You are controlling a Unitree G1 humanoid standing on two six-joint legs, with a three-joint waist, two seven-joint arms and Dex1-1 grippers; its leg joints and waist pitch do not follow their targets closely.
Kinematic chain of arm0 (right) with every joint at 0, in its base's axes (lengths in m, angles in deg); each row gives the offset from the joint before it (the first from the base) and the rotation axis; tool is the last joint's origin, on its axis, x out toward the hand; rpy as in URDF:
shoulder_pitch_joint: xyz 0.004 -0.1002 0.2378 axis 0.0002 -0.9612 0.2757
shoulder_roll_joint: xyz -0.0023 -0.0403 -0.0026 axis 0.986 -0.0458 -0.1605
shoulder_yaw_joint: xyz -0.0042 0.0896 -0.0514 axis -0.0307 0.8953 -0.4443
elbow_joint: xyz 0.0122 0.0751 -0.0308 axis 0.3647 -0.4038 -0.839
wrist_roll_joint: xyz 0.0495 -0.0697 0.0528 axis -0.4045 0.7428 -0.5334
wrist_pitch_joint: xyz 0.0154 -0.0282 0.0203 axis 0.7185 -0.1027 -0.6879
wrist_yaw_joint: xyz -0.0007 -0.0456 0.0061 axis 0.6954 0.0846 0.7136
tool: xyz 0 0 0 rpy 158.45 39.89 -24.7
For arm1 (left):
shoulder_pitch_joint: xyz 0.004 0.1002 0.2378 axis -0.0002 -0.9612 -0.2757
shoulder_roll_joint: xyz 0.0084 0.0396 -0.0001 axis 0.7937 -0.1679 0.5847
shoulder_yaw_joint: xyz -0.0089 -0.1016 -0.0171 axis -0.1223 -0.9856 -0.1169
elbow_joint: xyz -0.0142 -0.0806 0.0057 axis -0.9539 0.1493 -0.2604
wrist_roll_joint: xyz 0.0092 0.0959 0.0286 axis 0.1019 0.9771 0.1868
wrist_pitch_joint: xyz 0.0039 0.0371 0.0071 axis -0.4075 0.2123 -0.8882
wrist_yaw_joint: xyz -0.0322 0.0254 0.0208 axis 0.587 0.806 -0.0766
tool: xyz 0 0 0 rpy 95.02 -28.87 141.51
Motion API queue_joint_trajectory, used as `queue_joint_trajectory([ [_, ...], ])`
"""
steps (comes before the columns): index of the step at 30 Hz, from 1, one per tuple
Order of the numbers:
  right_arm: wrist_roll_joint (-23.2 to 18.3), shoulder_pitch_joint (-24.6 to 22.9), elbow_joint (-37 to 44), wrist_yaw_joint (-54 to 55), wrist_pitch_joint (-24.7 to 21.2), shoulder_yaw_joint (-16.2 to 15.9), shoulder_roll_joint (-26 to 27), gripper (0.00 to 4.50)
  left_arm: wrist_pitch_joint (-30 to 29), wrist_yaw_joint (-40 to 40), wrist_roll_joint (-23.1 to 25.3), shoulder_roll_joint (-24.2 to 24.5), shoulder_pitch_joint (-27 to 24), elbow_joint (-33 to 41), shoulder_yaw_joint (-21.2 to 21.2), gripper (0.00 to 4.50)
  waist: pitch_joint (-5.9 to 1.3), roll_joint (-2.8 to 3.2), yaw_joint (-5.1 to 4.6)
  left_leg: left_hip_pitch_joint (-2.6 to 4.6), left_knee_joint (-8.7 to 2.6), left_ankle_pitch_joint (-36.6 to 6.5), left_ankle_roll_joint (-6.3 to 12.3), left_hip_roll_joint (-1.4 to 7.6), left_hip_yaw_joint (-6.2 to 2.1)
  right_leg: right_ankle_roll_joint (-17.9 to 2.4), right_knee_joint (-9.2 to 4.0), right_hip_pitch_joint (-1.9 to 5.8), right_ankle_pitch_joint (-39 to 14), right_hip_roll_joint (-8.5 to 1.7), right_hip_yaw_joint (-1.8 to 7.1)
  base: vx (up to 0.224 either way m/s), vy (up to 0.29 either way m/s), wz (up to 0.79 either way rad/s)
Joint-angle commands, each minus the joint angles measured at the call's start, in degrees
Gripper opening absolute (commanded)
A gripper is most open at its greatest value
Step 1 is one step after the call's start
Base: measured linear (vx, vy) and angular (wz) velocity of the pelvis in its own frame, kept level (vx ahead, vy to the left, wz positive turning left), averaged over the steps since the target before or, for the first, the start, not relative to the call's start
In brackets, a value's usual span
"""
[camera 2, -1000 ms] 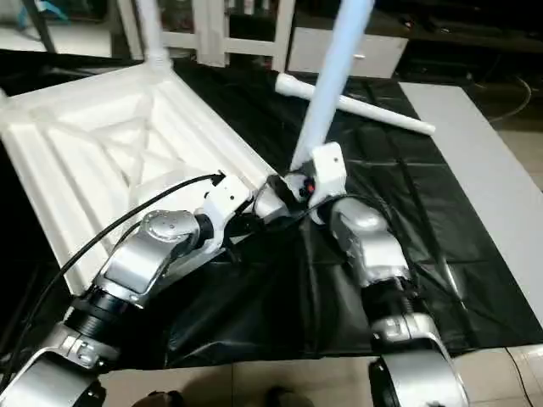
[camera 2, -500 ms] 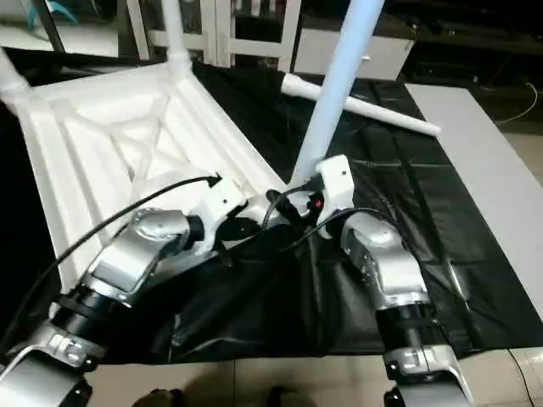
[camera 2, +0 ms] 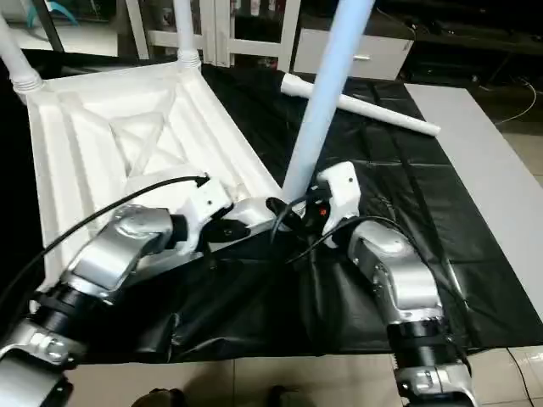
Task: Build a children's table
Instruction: Insert table leg to table base, then rotate leg to tighten
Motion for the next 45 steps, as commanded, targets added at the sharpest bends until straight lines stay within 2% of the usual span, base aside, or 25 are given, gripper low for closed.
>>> queue_joint_trajectory([
  [1,-0.5,-1.39,2.03,-1.05,-0.93,0.63,-1.46,4.44,3.53,-5.47,-2.6,1.04,-0.35,2.32,0.62,0.0,-3.8,0.13,0.12,1.49,-3.08,-2.33,6.91,2.89,-0.79,-14.86,-2.05,3.46,-2.49,-2.64,2.24,0.0,0.0,0.0],
  [4,-0.88,-2.59,3.74,-2.96,-1.73,0.18,-2.91,4.44,4.64,-9.59,-3.16,3.94,-0.59,2.19,1.38,0.0,-3.95,0.48,0.62,1.73,-3.03,-2.15,6.66,2.84,-0.73,-15.0,-1.74,3.41,-1.16,-2.45,2.21,0.0,0.0,0.0],
  [9,-1.17,-4.73,6.99,-6.48,-1.06,-1.39,-4.92,4.44,7.25,-13.83,-2.85,7.45,-0.16,-0.3,2.52,0.0,-4.02,0.55,0.93,1.81,-3.08,-3.63,5.25,2.95,-0.74,-15.0,-1.63,3.41,-2.02,-2.57,2.23,0.0,0.0,0.0],
  [17,-2.6,-7.47,12.26,-13.03,-1.56,-4.41,-7.79,4.44,10.32,-19.44,-4.1,8.99,-0.29,-2.24,3.31,0.0,-3.81,0.46,1.09,1.51,-3.28,-9.31,2.55,3.03,-1.03,-12.58,-2.32,3.28,-10.29,-2.99,2.4,0.0,0.0,0.0],
  [21,-3.03,-7.92,12.85,-15.3,-1.63,-5.29,-8.77,4.44,11.35,-20.23,-3.96,9.36,-0.16,-2.94,3.76,0.0,-3.95,0.52,1.18,1.81,-3.25,-9.99,2.06,3.18,-1.05,-12.65,-2.28,3.03,-10.39,-2.95,2.39,0.0,0.0,0.0],
  [23,-3.37,-7.97,12.82,-16.23,-1.53,-5.49,-8.86,4.44,11.66,-20.53,-3.87,9.29,-0.13,-3.13,3.8,0.0,-4.03,0.48,1.21,1.68,-3.16,-8.89,2.29,3.14,-1.02,-12.99,-1.98,3.14,-8.62,-2.89,2.43,0.0,0.0,0.0],
  [29,-3.93,-7.49,11.92,-17.83,-1.37,-5.96,-8.92,3.97,12.29,-20.89,-3.72,8.86,-0.11,-3.47,4.01,0.0,-4.25,0.27,1.56,1.5,-2.82,-6.47,3.54,3.03,-0.97,-13.81,-1.58,3.41,-5.9,-3.01,2.42,0.0,0.0,0.0],
  [30,-3.86,-7.44,11.8,-17.9,-1.39,-5.98,-8.96,3.76,12.4,-20.93,-3.73,8.84,-0.09,-3.55,4.03,0.0,-4.24,0.26,1.59,1.49,-2.83,-6.47,3.59,3.02,-0.97,-13.81,-1.59,3.41,-6.08,-3.01,2.41,0.0,0.0,0.0],
  [34,-3.87,-7.5,11.38,-20.16,-2.05,-6.56,-10.44,3.61,12.77,-21.32,-3.66,8.92,0.03,-3.98,4.08,0.0,-4.13,0.35,1.84,1.53,-2.8,-6.48,3.61,3.04,-0.98,-13.76,-1.56,3.39,-6.3,-2.97,2.41,0.0,0.0,0.0],
  [35,-3.76,-7.58,11.27,-20.83,-2.21,-6.76,-10.88,3.35,12.84,-21.41,-3.62,8.93,0.07,-4.08,4.08,0.0,-4.14,0.33,1.96,1.63,-2.78,-6.87,3.52,3.06,-0.95,-13.67,-1.63,3.32,-6.83,-2.95,2.4,0.0,0.0,0.0],
  [39,-3.48,-7.92,10.66,-22.39,-2.43,-7.49,-11.85,3.2,13.02,-21.71,-3.57,8.93,0.14,-4.25,4.17,0.0,-4.14,0.29,2.17,1.66,-2.8,-7.8,3.12,3.1,-1.01,-13.26,-1.77,3.27,-8.54,-3.03,2.42,0.0,0.0,0.0],
  [40,-3.4,-7.97,10.51,-22.7,-2.44,-7.66,-11.98,2.93,13.08,-21.78,-3.55,8.91,0.17,-4.33,4.2,0.0,-4.12,0.32,2.16,1.64,-2.81,-7.92,3.08,3.1,-1.02,-13.32,-1.77,3.24,-8.54,-3.02,2.41,0.0,0.0,0.0],
  [43,-3.25,-7.92,10.14,-22.98,-2.28,-7.88,-12.04,2.84,13.2,-21.89,-3.54,8.87,0.22,-4.48,4.24,0.0,-4.15,0.21,2.17,1.59,-2.81,-8.34,2.73,3.06,-1.05,-13.11,-1.82,3.31,-9.19,-3.05,2.4,0.0,0.0,0.0],
  [45,-3.14,-7.79,9.86,-23.2,-2.13,-8.07,-12.11,2.6,13.26,-21.96,-3.52,8.85,0.23,-4.54,4.25,0.0,-4.17,0.22,2.17,1.59,-2.79,-8.15,2.8,3.05,-1.06,-13.09,-1.79,3.31,-9.05,-3.03,2.4,0.0,0.0,0.0],
])
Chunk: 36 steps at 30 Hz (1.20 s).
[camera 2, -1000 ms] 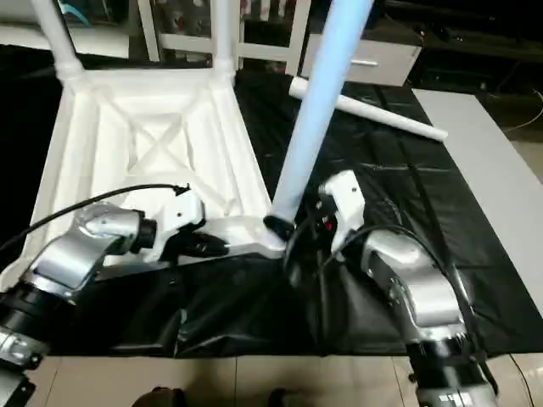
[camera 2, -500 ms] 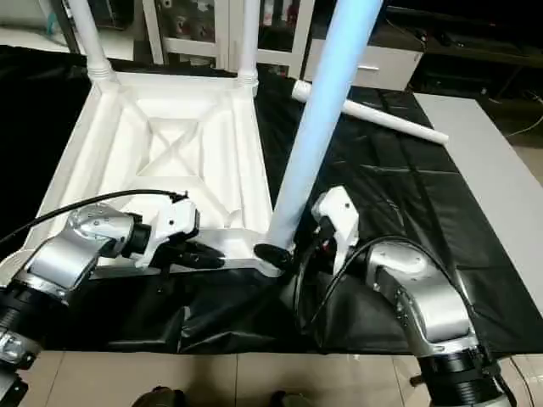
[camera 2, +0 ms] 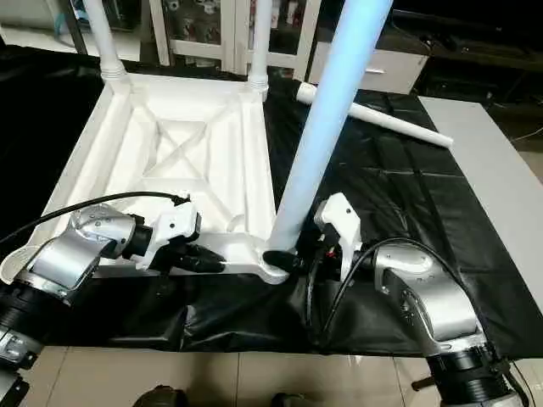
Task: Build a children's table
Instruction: Rotate leg to tighten
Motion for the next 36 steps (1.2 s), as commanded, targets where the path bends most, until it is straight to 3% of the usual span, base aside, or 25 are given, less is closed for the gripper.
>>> queue_joint_trajectory([
  [1,0.01,-0.14,-0.59,-1.67,-0.51,-1.22,-0.7,2.6,0.49,-1.1,-0.18,-0.73,0.53,0.05,1.81,0.0,-3.91,0.34,-0.32,1.48,-4.08,-7.93,3.08,2.97,-1.0,-13.06,-2.95,2.99,-8.87,-2.91,2.24,0.0,0.0,0.0],
  [7,0.8,0.44,-1.37,-2.58,0.08,-2.12,-0.92,2.09,0.65,-1.34,0.24,-0.52,0.46,0.23,2.08,0.0,-3.95,0.21,-0.31,1.49,-4.0,-7.36,3.53,2.94,-0.99,-13.28,-2.87,3.07,-8.18,-2.9,2.21,0.0,0.0,0.0],
  [15,1.56,0.58,-2.94,-0.9,-0.57,-2.49,-0.04,1.96,0.54,-0.99,0.57,-0.54,0.22,0.3,2.02,0.0,-3.87,0.19,-0.43,1.5,-4.06,-7.99,3.41,2.94,-1.0,-13.09,-2.99,3.0,-9.31,-2.86,2.21,0.0,0.0,0.0],
  [17,3.32,1.46,-6.09,3.77,-0.95,-1.74,2.08,1.96,-0.54,0.93,0.8,-1.35,0.22,-0.11,1.56,0.0,-3.72,0.21,-0.56,1.48,-4.14,-9.01,3.0,2.94,-1.01,-12.86,-3.22,2.88,-10.9,-2.91,2.23,0.0,0.0,0.0],
  [19,4.38,2.05,-8.01,6.77,-1.02,-1.26,3.39,1.96,-1.04,2.55,1.15,-1.96,0.3,-0.5,1.27,0.0,-3.38,0.24,-0.87,1.47,-4.48,-12.78,1.2,2.88,-1.13,-11.52,-3.94,2.57,-16.66,-2.93,2.25,0.0,0.0,0.0],
  [20,5.8,3.79,-12.5,13.69,-1.45,-0.07,7.35,1.95,-2.83,6.71,1.04,-4.38,0.38,-1.29,0.06,0.0,-3.26,0.12,-1.1,1.49,-4.63,-14.9,-0.06,2.92,-1.34,-10.48,-4.19,2.5,-20.29,-3.05,2.28,0.0,0.0,0.0],
  [21,5.96,4.38,-13.8,15.67,-1.66,0.36,8.67,1.95,-3.22,7.81,0.88,-5.17,0.38,-1.47,-0.29,0.0,-3.11,0.18,-1.47,1.43,-4.71,-16.31,-0.64,2.85,-1.42,-10.22,-4.31,2.24,-22.39,-3.07,2.26,0.0,0.0,0.0],
  [22,6.15,5.08,-15.12,17.39,-1.62,0.59,10.03,1.95,-4.1,8.76,0.68,-5.98,0.34,-1.48,-0.54,0.0,-3.1,0.06,-1.94,1.36,-4.87,-18.75,-2.01,2.66,-1.82,-8.58,-4.81,2.39,-27.31,-3.24,2.04,-0.051,-0.003,-0.06],
  [26,6.7,9.16,-21.85,25.95,-1.38,2.66,16.12,1.95,-6.52,12.6,1.2,-9.08,0.84,-1.81,-0.51,0.0,-2.71,0.03,-3.98,1.19,-5.38,-23.81,-3.15,2.56,-3.19,-4.54,-6.05,2.55,-37.16,-3.63,1.2,-0.026,0.003,-0.06],
  [29,7.25,13.77,-29.18,34.94,0.07,5.47,21.38,1.95,-8.99,20.76,2.98,-13.3,2.87,-4.55,-1.62,0.0,-2.56,0.56,-4.94,1.85,-5.58,-27.95,-3.77,2.62,-3.96,-4.56,-6.89,2.27,-37.62,-3.63,0.33,0.0,0.0,0.0],
  [31,7.51,16.6,-33.77,40.47,1.23,7.55,24.06,1.95,-11.26,26.79,3.97,-16.38,4.4,-6.61,-3.12,0.0,-2.59,0.48,-5.66,1.73,-5.65,-29.79,-4.41,2.56,-4.38,-4.57,-7.02,2.59,-37.03,-3.59,-0.31,0.0,0.0,0.0],
  [34,8.25,19.57,-38.52,47.02,3.67,9.35,26.76,1.95,-14.11,33.91,5.05,-19.79,6.13,-8.9,-4.85,0.0,-2.51,0.5,-6.39,1.87,-5.74,-31.42,-4.03,2.45,-4.5,-4.28,-7.5,2.66,-35.71,-3.46,-0.84,0.0,0.0,0.0],
  [36,8.33,21.19,-40.96,50.08,5.26,10.42,28.31,1.94,-14.66,37.52,6.13,-21.09,7.04,-10.39,-5.43,0.0,-2.43,0.48,-6.46,2.43,-5.6,-32.17,-3.38,2.37,-4.31,-4.28,-7.99,2.21,-35.54,-3.53,-0.79,0.0,0.0,0.0],
])
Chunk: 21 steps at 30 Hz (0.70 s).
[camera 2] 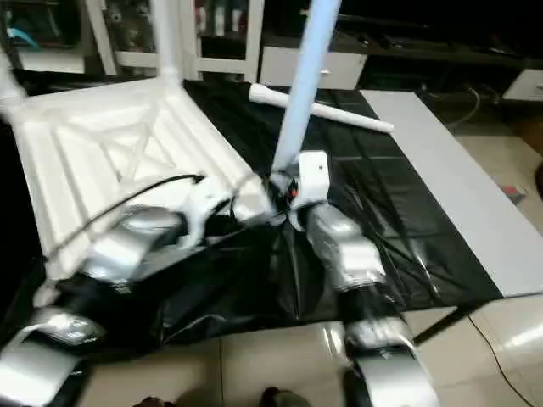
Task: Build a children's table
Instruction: Rotate leg to tighten
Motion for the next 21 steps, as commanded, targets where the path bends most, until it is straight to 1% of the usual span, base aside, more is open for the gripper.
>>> queue_joint_trajectory([
  [1,0.07,-0.63,-6.09,3.33,-1.02,1.0,1.61,1.94,0.48,2.46,-0.5,-2.56,1.17,-0.95,0.13,0.0,-2.42,0.59,-0.27,1.6,-5.54,-32.12,-2.73,2.46,-2.16,-4.67,-5.24,0.87,-35.01,-3.48,1.23,0.0,0.0,0.0],
  [2,0.2,-0.1,-6.83,3.65,-0.39,1.07,1.99,1.94,0.23,2.82,-0.42,-2.7,1.33,-1.24,0.08,0.0,-2.42,0.66,-0.22,1.62,-5.6,-31.92,-2.52,2.48,-2.18,-4.6,-5.25,0.9,-34.77,-3.48,1.26,0.0,0.0,0.0],
  [4,0.11,0.41,-7.31,3.32,0.64,1.26,2.39,1.94,0.22,2.81,0.14,-2.21,1.43,-1.42,0.47,0.0,-2.47,0.72,-0.28,1.28,-5.84,-31.55,-2.45,2.56,-2.24,-4.79,-5.06,1.24,-33.49,-3.47,1.24,0.0,0.0,0.0],
  [5,0.49,0.97,-8.0,2.38,1.71,1.35,2.64,1.94,0.17,2.94,0.4,-2.09,1.5,-1.84,0.16,0.0,-2.59,0.76,-0.21,1.07,-6.08,-30.58,-2.31,2.68,-2.12,-5.41,-4.85,1.34,-30.84,-3.47,1.48,0.0,0.0,0.0],
  [6,0.55,1.07,-8.12,2.23,1.89,1.37,2.68,1.94,0.16,2.97,0.45,-2.08,1.52,-1.91,0.1,0.0,-2.55,0.74,-0.18,1.12,-6.11,-30.58,-2.3,2.69,-2.03,-5.69,-4.84,1.19,-30.3,-3.48,1.59,0.0,0.0,0.0],
  [7,0.5,1.36,-8.34,0.54,2.68,1.12,2.75,1.94,0.25,3.16,0.84,-1.7,1.5,-2.14,0.18,0.0,-2.48,0.66,-0.2,1.32,-6.07,-31.03,-2.08,2.64,-1.9,-6.07,-4.84,0.99,-30.15,-3.4,1.67,0.0,0.0,0.0],
  [8,0.4,1.53,-8.44,-0.74,3.23,0.93,2.8,1.94,0.3,3.31,1.14,-1.41,1.49,-2.28,0.29,0.0,-2.44,0.72,-0.14,1.29,-6.09,-30.87,-1.96,2.68,-1.87,-6.3,-4.83,1.01,-29.95,-3.47,1.75,0.0,0.0,0.0],
  [9,-0.9,0.87,-6.58,-4.4,3.15,0.56,2.74,2.5,0.33,3.25,1.16,-0.79,1.35,-2.35,0.26,0.0,-2.41,0.66,-0.14,1.14,-6.15,-30.83,-1.75,2.68,-1.86,-6.29,-4.81,1.14,-30.16,-3.44,1.76,0.0,0.0,0.0],
  [10,-1.63,0.09,-4.73,-6.08,2.9,0.32,2.46,2.5,0.21,3.03,0.99,-0.48,1.23,-2.16,0.18,0.0,-2.36,0.73,-0.08,1.1,-6.19,-30.68,-1.68,2.67,-1.86,-6.25,-4.82,1.16,-30.24,-3.47,1.79,0.0,0.0,0.0],
  [11,-2.11,-0.56,-3.21,-7.45,2.99,-0.03,2.08,2.64,0.12,2.85,0.85,-0.2,1.15,-2.07,0.14,0.0,-2.48,0.67,0.19,1.31,-6.09,-29.75,-1.34,2.68,-1.62,-6.39,-4.87,0.99,-29.7,-3.55,2.05,0.0,0.0,0.0],
  [12,-2.16,-0.71,-2.87,-7.68,2.99,-0.14,1.97,2.67,0.09,2.79,0.82,-0.13,1.13,-2.04,0.15,0.0,-2.46,0.58,0.26,1.34,-6.07,-29.21,-1.01,2.66,-1.49,-6.57,-4.89,0.95,-29.25,-3.55,2.13,0.0,0.0,0.0],
  [13,-2.16,-0.81,-2.62,-7.83,2.97,-0.23,1.88,2.73,0.07,2.73,0.81,-0.09,1.11,-2.01,0.16,0.0,-2.52,0.53,0.35,1.06,-6.13,-27.71,-0.61,2.73,-1.46,-7.06,-4.69,1.15,-28.52,-3.67,2.27,0.0,0.0,0.0],
  [14,-2.17,-1.33,-1.37,-9.03,2.81,-0.7,1.32,2.98,0.32,2.02,0.72,0.28,0.95,-1.81,0.36,0.0,-2.63,0.68,0.48,0.87,-6.23,-26.02,-0.38,2.77,-1.35,-7.59,-4.54,1.35,-27.47,-3.66,2.35,0.0,0.0,0.0],
  [15,-2.44,-2.35,1.52,-11.35,1.91,-1.62,0.05,2.98,0.24,0.36,0.4,0.93,0.47,-1.16,0.72,0.0,-2.56,0.85,0.64,0.87,-6.27,-25.52,-0.29,2.76,-1.28,-7.71,-4.54,1.34,-26.98,-3.58,2.4,0.0,0.0,0.0],
  [16,-3.4,-3.66,5.39,-15.41,0.12,-2.72,-1.77,3.06,1.38,-2.41,-0.02,1.87,-0.27,-0.23,1.48,0.0,-2.52,0.63,0.93,0.97,-6.26,-24.49,0.21,2.82,-1.09,-7.84,-4.54,1.41,-26.01,-3.47,2.48,0.0,0.0,0.0],
  [17,-3.58,-4.11,6.63,-16.76,-0.44,-3.1,-2.54,3.08,1.26,-3.4,-0.36,2.12,-0.58,0.19,1.59,0.0,-2.62,0.54,1.27,0.83,-6.28,-22.65,0.78,2.9,-0.87,-8.29,-4.29,1.58,-24.32,-3.51,2.7,0.0,0.0,0.0],
  [18,-3.69,-4.74,8.25,-18.39,-1.1,-3.63,-3.75,3.26,0.65,-4.59,-0.9,2.45,-1.02,0.82,1.61,0.0,-2.62,0.54,1.27,0.83,-6.28,-22.65,0.78,2.9,-0.87,-8.29,-4.29,1.58,-24.32,-3.51,2.7,0.0,0.0,0.0],
  [19,-3.83,-5.72,10.44,-21.27,-2.09,-4.41,-5.81,3.4,1.02,-6.46,-1.34,3.22,-1.71,1.65,1.91,0.0,-2.7,0.66,1.49,0.5,-6.31,-19.95,1.23,3.01,-0.75,-9.28,-3.89,1.97,-21.82,-3.54,2.77,0.0,0.0,0.0],
  [20,-3.68,-7.19,13.17,-24.49,-3.05,-5.28,-9.18,3.49,1.08,-9.07,-1.86,4.47,-2.69,2.83,2.48,0.0,-2.59,0.72,1.76,0.68,-6.21,-19.3,1.59,2.99,-0.6,-9.57,-3.88,1.82,-22.16,-3.55,2.83,0.0,0.0,0.0],
  [21,-3.98,-7.97,14.69,-26.44,-3.93,-5.77,-10.87,3.53,2.05,-10.86,-1.99,5.32,-3.24,3.51,3.14,0.0,-2.56,0.82,2.01,0.89,-6.1,-18.96,1.83,3.05,-0.45,-9.59,-3.98,1.7,-22.53,-3.48,2.91,0.0,0.0,0.0],
])
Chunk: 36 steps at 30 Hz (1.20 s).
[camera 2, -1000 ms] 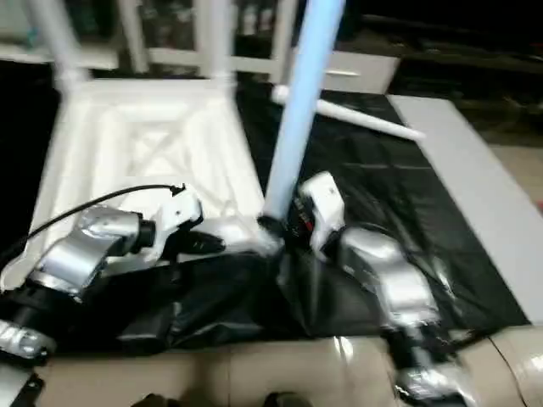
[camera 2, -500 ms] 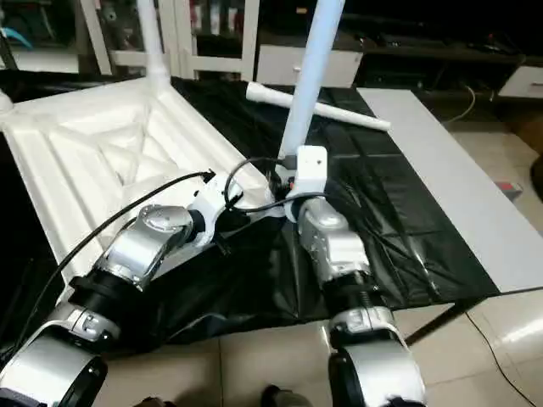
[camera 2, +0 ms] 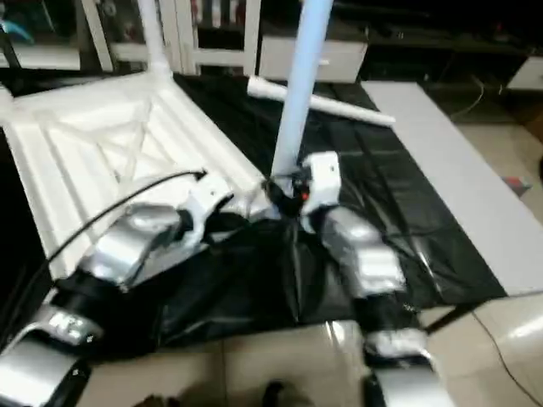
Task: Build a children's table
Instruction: Rotate leg to tighten
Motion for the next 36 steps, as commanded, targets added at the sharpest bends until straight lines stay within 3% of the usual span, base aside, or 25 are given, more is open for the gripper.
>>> queue_joint_trajectory([
  [1,-1.15,-0.98,3.89,-5.6,-2.28,-2.79,-1.72,3.53,0.69,-4.16,-0.37,0.91,-1.91,0.16,2.67,0.0,-2.92,0.44,0.54,0.81,-5.07,-18.98,1.81,3.09,-0.9,-8.83,-3.61,2.1,-23.33,-3.53,2.64,0.0,0.0,0.0],
  [5,-1.59,-4.0,9.59,-12.29,-4.25,-4.87,-7.79,3.99,1.36,-10.99,-1.84,4.31,-3.79,3.39,4.65,0.0,-3.05,0.25,1.09,0.93,-4.74,-15.87,2.61,3.12,-0.34,-10.97,-2.8,1.85,-18.44,-3.24,3.02,0.056,-0.024,0.09],
  [7,-1.35,-4.91,11.35,-13.73,-4.85,-5.35,-9.45,4.11,1.39,-12.97,-2.25,5.38,-4.28,4.33,5.21,0.0,-3.09,0.26,1.6,1.42,-4.57,-15.1,2.79,3.3,-0.12,-11.15,-2.67,1.7,-17.99,-3.25,3.18,0.062,-0.03,0.15],
  [10,-1.81,-7.21,15.99,-18.31,-6.94,-6.69,-14.07,4.3,3.54,-21.26,-4.1,9.25,-6.13,7.76,7.16,0.0,-3.44,0.25,2.3,1.36,-4.03,-8.56,4.71,3.39,0.67,-13.13,-1.18,1.86,-10.01,-2.84,3.38,0.079,-0.03,0.13],
  [11,-2.51,-8.69,18.51,-21.83,-8.06,-7.55,-17.01,4.3,3.69,-28.14,-5.67,12.9,-7.53,11.13,8.9,0.0,-3.6,0.23,2.37,1.29,-3.9,-7.08,5.13,3.33,0.75,-13.76,-0.78,2.06,-7.74,-2.75,3.34,0.082,-0.025,0.03],
  [12,-2.88,-9.39,19.56,-23.62,-8.65,-8.06,-18.28,4.3,3.37,-30.87,-6.11,14.68,-8.0,12.58,9.72,0.0,-4.02,0.25,2.76,1.13,-3.56,-2.93,6.18,3.34,0.78,-14.79,0.28,2.56,-2.14,-2.64,3.28,0.082,-0.025,0.03],
  [13,-3.07,-9.71,19.98,-24.62,-8.82,-8.53,-18.76,4.3,3.3,-31.19,-6.13,14.99,-8.01,12.68,9.77,0.0,-4.0,0.19,2.88,1.06,-3.46,-1.0,6.89,3.18,0.93,-15.26,0.57,2.62,0.61,-2.53,3.31,0.069,-0.021,0.01],
  [14,-3.15,-10.04,20.4,-25.41,-8.98,-9.01,-19.12,4.3,3.36,-31.15,-6.13,15.08,-7.93,12.56,9.66,0.0,-3.99,0.24,3.01,1.19,-3.11,2.13,8.82,3.02,1.22,-16.98,1.05,2.4,5.72,-2.38,3.29,0.0,0.0,0.0],
  [15,-3.18,-10.27,20.7,-25.82,-9.3,-9.44,-19.26,4.3,3.52,-31.01,-6.05,15.08,-7.81,12.29,9.53,0.0,-4.03,0.19,3.11,1.09,-3.01,2.54,9.05,2.98,1.24,-17.37,1.12,2.49,6.18,-2.45,3.27,0.0,0.0,0.0],
  [17,-2.74,-10.58,21.09,-26.25,-9.12,-10.24,-19.39,4.3,4.07,-30.52,-5.67,14.99,-7.52,11.64,9.33,0.0,-3.75,0.14,3.25,0.94,-3.19,0.31,8.55,3.19,1.17,-17.52,0.77,2.62,2.53,-2.76,3.26,0.0,0.0,0.0],
  [19,-2.4,-10.7,21.01,-26.25,-8.9,-10.63,-19.24,4.3,4.56,-30.08,-5.41,14.84,-7.29,11.05,9.16,0.0,-3.61,0.16,3.33,0.85,-3.47,-3.05,6.73,3.35,0.99,-16.42,0.24,2.78,-3.26,-3.0,3.27,0.0,0.0,0.0],
  [20,-2.28,-10.91,21.23,-26.62,-8.94,-11.1,-19.27,4.3,5.07,-29.39,-5.21,14.66,-7.04,10.48,8.92,0.0,-3.43,0.14,3.2,0.91,-3.69,-6.84,4.63,3.37,0.88,-14.83,-0.36,2.61,-9.01,-3.02,3.31,0.0,0.0,0.0],
  [23,-2.29,-11.63,22.61,-27.87,-9.11,-11.97,-20.14,4.3,5.28,-29.07,-5.25,14.9,-6.84,10.35,8.7,0.0,-3.29,0.05,3.09,0.97,-3.88,-11.4,2.18,3.43,0.65,-12.05,-1.05,2.34,-16.1,-3.15,3.48,0.0,0.0,0.0],
  [27,-1.44,-12.17,23.11,-28.8,-8.33,-12.69,-21.14,4.3,5.49,-29.45,-5.04,15.12,-6.69,10.11,8.56,0.0,-3.34,0.01,3.06,0.83,-3.95,-11.23,1.73,3.41,0.56,-10.54,-1.07,2.25,-17.08,-3.01,3.53,0.0,0.0,0.0],
  [32,-1.2,-12.16,22.24,-27.99,-6.99,-12.15,-20.48,4.3,5.72,-29.4,-5.0,15.22,-6.63,9.92,8.6,0.0,-3.8,-0.02,3.07,0.61,-3.57,-7.3,2.88,3.25,0.68,-12.22,-0.26,2.47,-10.42,-2.8,3.45,0.0,0.0,0.0],
  [36,-1.34,-12.12,22.05,-28.14,-6.73,-12.23,-20.1,4.14,5.75,-29.48,-5.04,15.33,-6.61,9.93,8.68,0.0,-3.79,-0.06,3.11,0.61,-3.51,-7.52,3.44,3.21,0.74,-12.7,-0.3,2.54,-10.64,-2.83,3.43,0.0,0.0,0.0],
])
